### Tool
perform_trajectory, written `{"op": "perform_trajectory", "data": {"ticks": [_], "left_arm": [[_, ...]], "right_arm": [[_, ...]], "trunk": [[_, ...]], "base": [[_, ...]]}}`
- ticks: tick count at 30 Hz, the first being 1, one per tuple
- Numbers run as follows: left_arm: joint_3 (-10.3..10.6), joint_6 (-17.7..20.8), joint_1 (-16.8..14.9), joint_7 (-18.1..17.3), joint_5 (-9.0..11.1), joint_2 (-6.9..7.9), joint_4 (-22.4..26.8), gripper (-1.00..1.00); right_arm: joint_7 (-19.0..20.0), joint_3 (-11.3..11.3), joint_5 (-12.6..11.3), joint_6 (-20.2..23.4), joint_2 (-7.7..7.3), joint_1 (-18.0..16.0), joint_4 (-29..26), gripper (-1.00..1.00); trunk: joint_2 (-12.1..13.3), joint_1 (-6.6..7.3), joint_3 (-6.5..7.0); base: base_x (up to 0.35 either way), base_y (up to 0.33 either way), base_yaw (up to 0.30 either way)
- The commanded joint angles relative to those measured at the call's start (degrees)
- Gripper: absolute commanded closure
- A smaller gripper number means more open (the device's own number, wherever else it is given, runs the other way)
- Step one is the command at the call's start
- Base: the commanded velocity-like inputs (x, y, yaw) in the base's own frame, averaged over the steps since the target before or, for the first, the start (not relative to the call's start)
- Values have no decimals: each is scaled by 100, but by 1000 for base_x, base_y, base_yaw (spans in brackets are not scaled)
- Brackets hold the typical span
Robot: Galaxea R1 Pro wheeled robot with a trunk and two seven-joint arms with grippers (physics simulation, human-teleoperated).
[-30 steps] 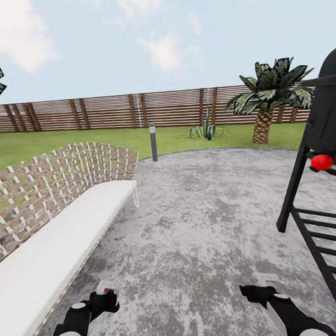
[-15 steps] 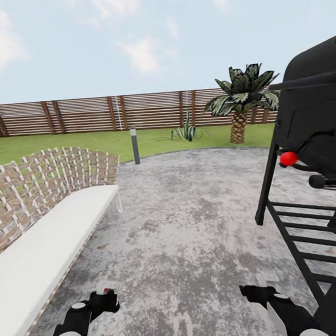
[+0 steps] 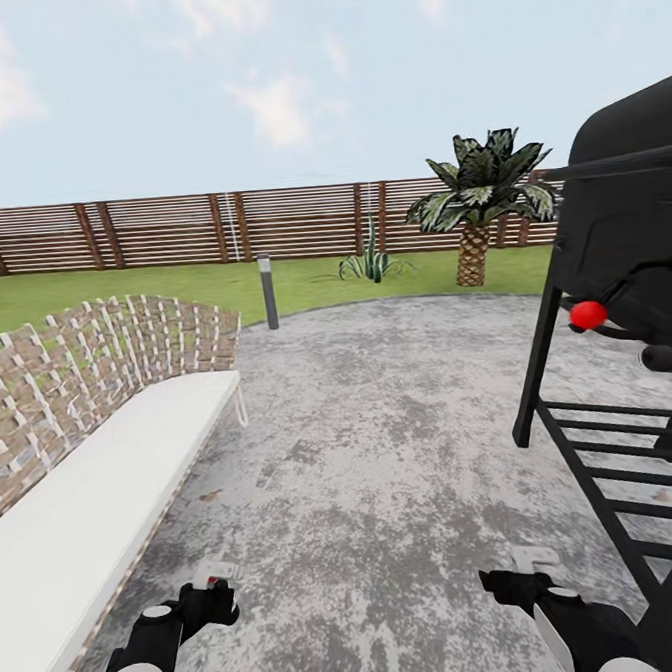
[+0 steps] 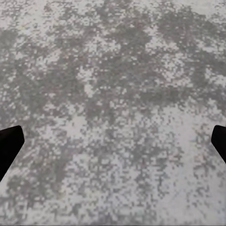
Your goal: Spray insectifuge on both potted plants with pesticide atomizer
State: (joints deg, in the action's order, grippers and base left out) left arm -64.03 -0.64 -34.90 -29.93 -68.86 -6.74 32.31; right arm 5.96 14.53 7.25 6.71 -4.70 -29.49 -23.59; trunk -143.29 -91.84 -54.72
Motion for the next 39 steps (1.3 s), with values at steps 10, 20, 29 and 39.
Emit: {"op": "perform_trajectory", "data": {"ticks": [10,20,29,39], "left_arm": [[-48,-7,-10,-39,-31,-5,20,100],[-48,1,-12,-39,-31,2,21,100],[-48,2,-8,-39,-31,5,21,100],[-48,2,-11,-39,-31,1,21,100]], "right_arm": [[46,45,58,33,5,-4,-14,-100],[46,55,58,33,-4,-2,-14,-100],[46,58,57,33,-6,-3,-14,-100],[46,59,57,33,-4,-4,-14,-100]], "trunk": [[-3,1,-6],[-3,1,-6],[-3,1,-6],[-3,1,-6]], "base": [[0,81,0],[45,59,0],[313,50,0],[334,1,-149]]}}
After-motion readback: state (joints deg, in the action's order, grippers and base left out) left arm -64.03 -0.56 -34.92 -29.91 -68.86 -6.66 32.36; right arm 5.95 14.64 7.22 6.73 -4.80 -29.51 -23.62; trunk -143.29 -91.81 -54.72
